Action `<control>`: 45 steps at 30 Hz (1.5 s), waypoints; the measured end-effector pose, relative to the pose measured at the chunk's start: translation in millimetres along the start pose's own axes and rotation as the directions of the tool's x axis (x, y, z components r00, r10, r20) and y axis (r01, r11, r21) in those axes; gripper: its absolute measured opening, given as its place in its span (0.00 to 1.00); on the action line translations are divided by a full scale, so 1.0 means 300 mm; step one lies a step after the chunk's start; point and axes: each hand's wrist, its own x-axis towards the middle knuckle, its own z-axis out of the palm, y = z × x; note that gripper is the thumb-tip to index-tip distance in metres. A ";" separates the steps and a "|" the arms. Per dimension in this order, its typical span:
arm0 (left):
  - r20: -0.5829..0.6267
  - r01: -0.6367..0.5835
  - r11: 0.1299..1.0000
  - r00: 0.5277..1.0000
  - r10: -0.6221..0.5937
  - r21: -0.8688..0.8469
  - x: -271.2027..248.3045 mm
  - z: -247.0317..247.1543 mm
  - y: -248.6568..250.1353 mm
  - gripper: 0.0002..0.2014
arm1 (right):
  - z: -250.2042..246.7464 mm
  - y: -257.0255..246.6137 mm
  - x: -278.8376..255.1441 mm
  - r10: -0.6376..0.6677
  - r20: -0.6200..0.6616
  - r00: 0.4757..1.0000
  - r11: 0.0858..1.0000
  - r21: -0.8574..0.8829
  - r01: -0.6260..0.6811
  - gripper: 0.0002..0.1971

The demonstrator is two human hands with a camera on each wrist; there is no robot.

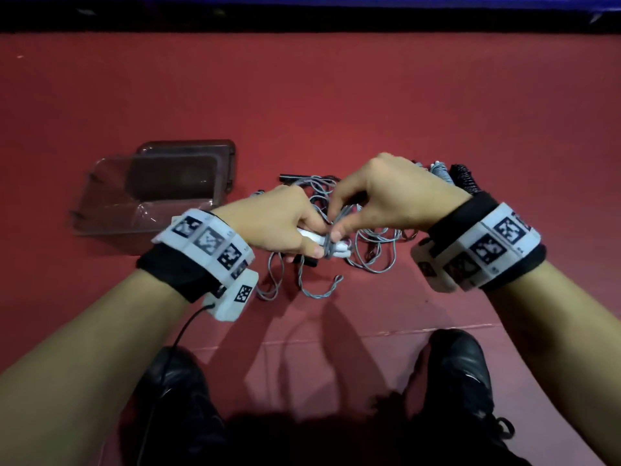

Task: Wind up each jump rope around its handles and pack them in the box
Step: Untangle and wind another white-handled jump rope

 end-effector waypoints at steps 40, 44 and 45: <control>-0.202 -0.107 0.799 0.979 -0.018 -0.592 0.000 0.015 0.032 0.19 | 0.128 0.077 0.029 0.269 -0.210 0.940 0.443 0.894 0.072 0.10; -0.271 -0.125 0.783 0.961 -0.057 -0.609 0.011 0.028 0.038 0.21 | 0.213 0.095 0.037 0.405 0.082 0.911 0.201 0.964 -0.176 0.14; -0.304 -0.146 0.764 0.950 -0.068 -0.628 0.015 0.033 0.039 0.21 | 0.231 0.094 0.036 0.386 0.141 0.912 0.148 0.966 -0.212 0.13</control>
